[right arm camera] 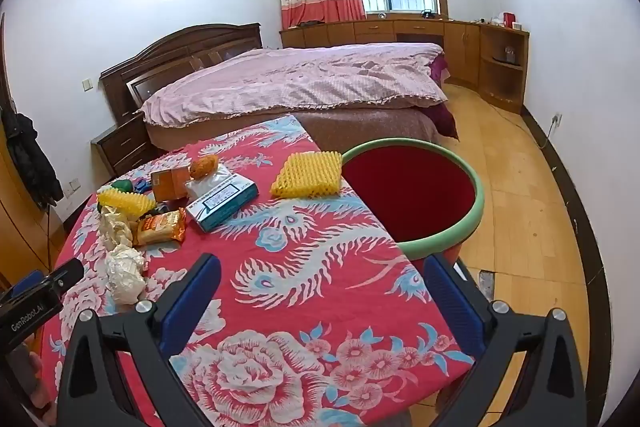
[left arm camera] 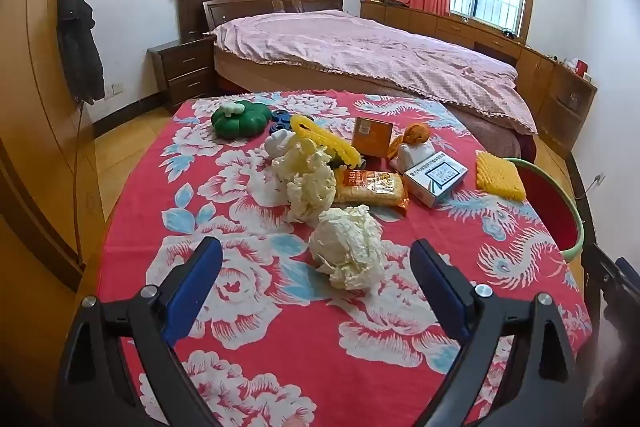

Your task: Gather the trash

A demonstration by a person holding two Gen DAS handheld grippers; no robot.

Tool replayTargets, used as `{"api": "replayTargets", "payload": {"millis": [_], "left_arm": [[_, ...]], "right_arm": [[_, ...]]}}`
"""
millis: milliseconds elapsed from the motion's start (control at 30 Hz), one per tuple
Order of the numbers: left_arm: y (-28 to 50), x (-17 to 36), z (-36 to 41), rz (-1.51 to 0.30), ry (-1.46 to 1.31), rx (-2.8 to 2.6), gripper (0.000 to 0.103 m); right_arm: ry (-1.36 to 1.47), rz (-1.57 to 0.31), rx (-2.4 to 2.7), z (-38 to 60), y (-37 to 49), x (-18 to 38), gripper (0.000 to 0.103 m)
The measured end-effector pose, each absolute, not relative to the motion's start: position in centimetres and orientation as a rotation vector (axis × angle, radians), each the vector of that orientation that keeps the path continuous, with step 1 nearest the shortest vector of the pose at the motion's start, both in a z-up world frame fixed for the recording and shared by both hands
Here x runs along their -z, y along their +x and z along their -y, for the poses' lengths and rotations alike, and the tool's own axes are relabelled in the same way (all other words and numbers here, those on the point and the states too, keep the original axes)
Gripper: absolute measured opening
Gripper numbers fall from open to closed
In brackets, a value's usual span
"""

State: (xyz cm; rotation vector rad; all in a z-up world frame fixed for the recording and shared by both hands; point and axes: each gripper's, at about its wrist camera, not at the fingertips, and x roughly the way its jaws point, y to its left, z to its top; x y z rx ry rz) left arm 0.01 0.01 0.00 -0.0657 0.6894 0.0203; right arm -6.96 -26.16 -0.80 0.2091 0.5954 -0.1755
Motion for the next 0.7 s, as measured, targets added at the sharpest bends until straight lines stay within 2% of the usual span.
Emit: {"api": "replayTargets", "payload": {"millis": [700], "left_arm": [[-0.28,-0.65,-0.96,-0.697,-0.076,-0.025,0.095]], "right_arm": [[0.213,-0.591,0.184,26.13,-7.18,0.53,0.103]]}}
